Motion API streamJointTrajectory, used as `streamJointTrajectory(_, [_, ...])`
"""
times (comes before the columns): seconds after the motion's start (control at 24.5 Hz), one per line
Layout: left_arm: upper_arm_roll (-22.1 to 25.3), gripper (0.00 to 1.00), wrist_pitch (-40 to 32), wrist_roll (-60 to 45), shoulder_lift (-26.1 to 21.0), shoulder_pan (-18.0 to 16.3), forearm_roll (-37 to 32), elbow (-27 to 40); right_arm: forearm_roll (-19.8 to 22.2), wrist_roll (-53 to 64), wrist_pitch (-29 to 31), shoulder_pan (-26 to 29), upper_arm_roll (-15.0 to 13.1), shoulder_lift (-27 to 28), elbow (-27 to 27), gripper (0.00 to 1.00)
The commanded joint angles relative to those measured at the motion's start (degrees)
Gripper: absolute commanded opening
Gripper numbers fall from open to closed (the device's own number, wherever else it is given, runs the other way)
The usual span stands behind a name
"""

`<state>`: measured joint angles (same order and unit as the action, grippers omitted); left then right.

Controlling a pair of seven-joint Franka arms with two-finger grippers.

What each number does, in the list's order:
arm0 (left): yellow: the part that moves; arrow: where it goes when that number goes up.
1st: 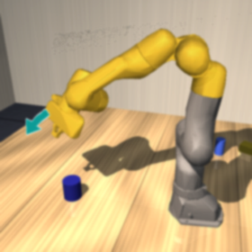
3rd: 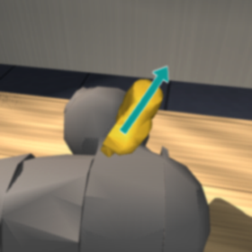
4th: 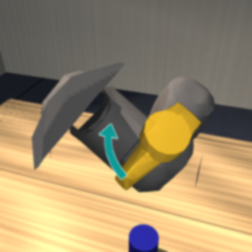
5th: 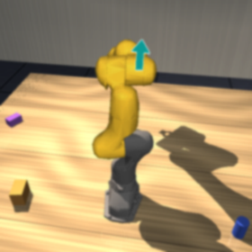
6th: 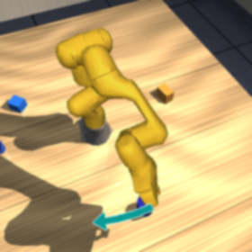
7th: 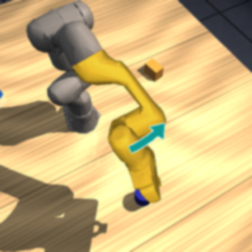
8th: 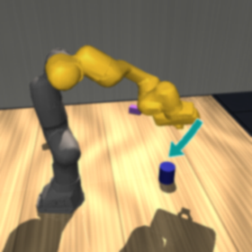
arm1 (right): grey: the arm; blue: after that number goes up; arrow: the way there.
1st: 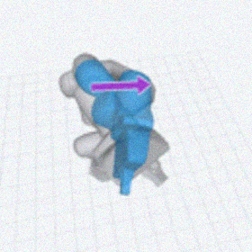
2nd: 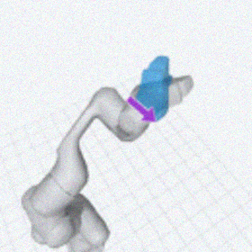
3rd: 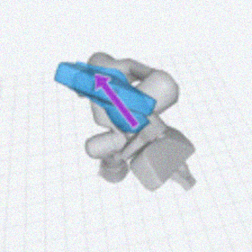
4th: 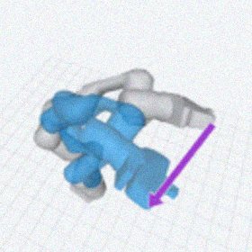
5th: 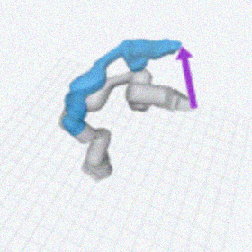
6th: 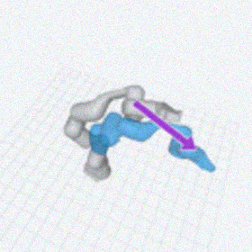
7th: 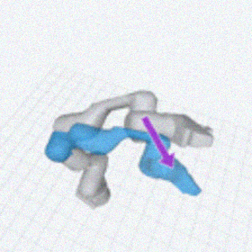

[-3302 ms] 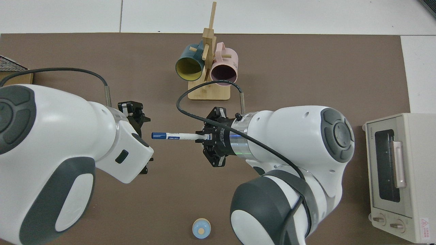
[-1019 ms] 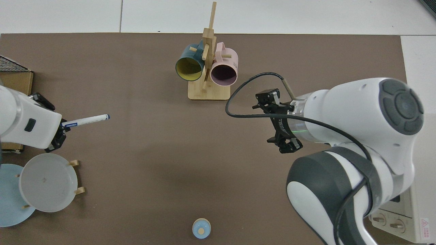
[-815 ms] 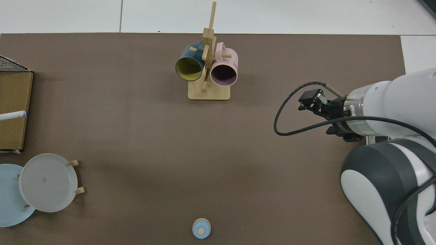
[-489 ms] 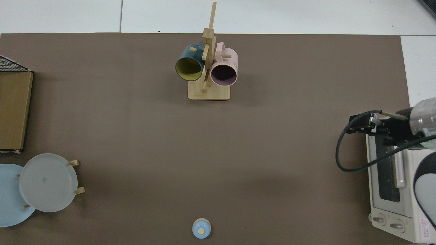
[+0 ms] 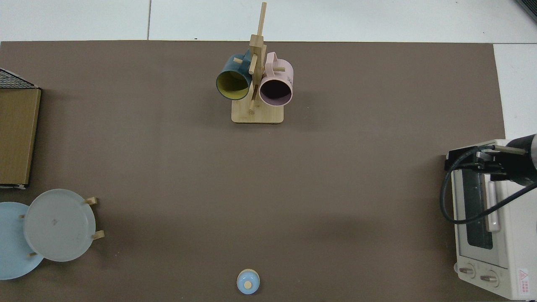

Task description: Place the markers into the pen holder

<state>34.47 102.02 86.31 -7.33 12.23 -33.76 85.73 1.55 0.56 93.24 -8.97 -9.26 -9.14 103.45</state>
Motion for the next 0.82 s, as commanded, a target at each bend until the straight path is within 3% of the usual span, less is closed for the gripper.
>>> streamJointTrajectory(0.0, [0.4,0.0,1.9,4.5,-5.0,-1.8,-1.3,-2.8,0.8,4.7,0.8,2.8,0.6,0.9,-0.7,1.0])
streamJointTrajectory(0.08, [0.4,0.0,3.4,7.2,-7.3,-2.1,-1.1,-3.9,0.7,4.7,0.7,3.3,0.6,1.0,-1.1,1.0])
streamJointTrajectory(0.24, [0.1,0.01,3.7,7.3,-7.7,-2.2,-1.3,-3.8,0.7,4.7,0.4,4.4,0.6,3.3,-5.1,1.0])
streamJointTrajectory(0.45, [-0.3,0.03,4.2,7.2,-8.8,-2.2,-1.4,-4.0,0.6,4.3,0.2,4.4,0.6,3.4,-5.1,1.0])
streamJointTrajectory(0.49, [-0.3,0.13,4.3,7.3,-8.8,-2.3,-1.4,-3.9,0.6,4.3,0.2,4.5,0.6,3.4,-5.2,1.0])
streamJointTrajectory(0.53, [-0.3,0.49,4.6,7.6,-8.8,-2.3,-1.4,-3.9,0.6,4.3,0.2,4.5,0.6,3.4,-5.3,1.0])
streamJointTrajectory(0.57, [-0.3,0.99,4.5,7.7,-8.7,-2.3,-1.3,-3.9,0.6,4.2,0.3,4.6,0.6,3.4,-5.3,1.0])
streamJointTrajectory(0.77, [-0.5,1.0,5.5,7.0,-8.8,-1.6,-1.2,-4.0,0.0,2.6,0.2,4.8,0.6,3.4,-5.3,1.0])
